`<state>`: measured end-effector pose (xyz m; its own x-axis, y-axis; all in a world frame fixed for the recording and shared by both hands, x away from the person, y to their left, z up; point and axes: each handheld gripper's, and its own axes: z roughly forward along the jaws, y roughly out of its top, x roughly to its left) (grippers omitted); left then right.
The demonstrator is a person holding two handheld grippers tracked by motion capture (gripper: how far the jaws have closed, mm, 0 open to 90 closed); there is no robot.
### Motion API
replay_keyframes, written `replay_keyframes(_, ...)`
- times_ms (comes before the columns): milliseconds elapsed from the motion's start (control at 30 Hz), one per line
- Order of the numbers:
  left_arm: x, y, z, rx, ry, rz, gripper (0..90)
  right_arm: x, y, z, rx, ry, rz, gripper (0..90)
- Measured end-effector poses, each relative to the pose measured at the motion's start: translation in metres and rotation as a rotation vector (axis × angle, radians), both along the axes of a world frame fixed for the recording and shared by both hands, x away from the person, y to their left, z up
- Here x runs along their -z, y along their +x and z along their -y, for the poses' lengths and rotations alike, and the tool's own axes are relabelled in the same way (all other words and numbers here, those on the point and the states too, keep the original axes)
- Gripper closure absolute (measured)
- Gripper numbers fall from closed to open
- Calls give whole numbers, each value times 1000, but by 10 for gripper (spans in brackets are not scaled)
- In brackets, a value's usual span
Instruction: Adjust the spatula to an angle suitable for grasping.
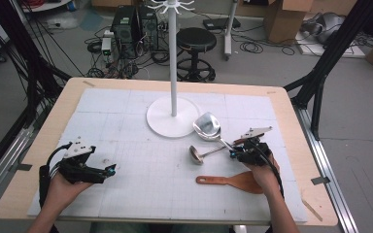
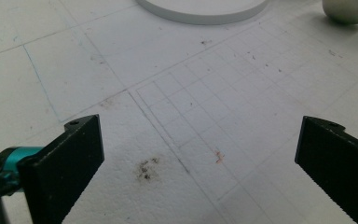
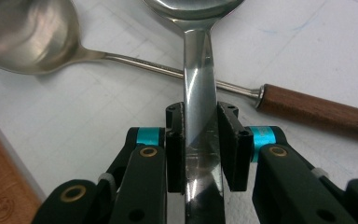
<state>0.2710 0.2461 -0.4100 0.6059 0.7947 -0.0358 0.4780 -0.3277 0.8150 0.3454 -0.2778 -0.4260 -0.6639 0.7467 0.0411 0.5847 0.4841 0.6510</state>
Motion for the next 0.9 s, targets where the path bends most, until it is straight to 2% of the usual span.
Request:
replay_keyframes(267, 0, 0, 0, 0, -1, 1, 17, -8, -6, -5, -44, 18, 22, 745)
replay_keyframes(533, -2, -1, -1, -4, -6, 9, 17, -28, -13, -33, -156, 49, 57, 745)
replay_keyframes(567, -2, -1, -1, -4, -9, 9, 17, -28, -13, -33, -156, 49, 57, 745)
replay_keyframes(667, -4, -2, -1, -2, -8, 15, 17, -37, -16, -49, -211, 52, 60, 745)
replay_keyframes(733, -4, -2, -1, 1, -9, 16, 17, -39, -16, -54, -225, 50, 60, 745)
replay_keyframes(767, -5, -2, -1, -2, -11, 20, 17, -42, -18, -62, -252, 56, 63, 745)
replay_keyframes(833, -6, -2, -1, -2, -15, 22, 17, -44, -18, -66, -263, 57, 62, 745)
replay_keyframes(900, -6, -2, -2, -1, -15, 25, 17, -49, -20, -79, -299, 63, 63, 745)
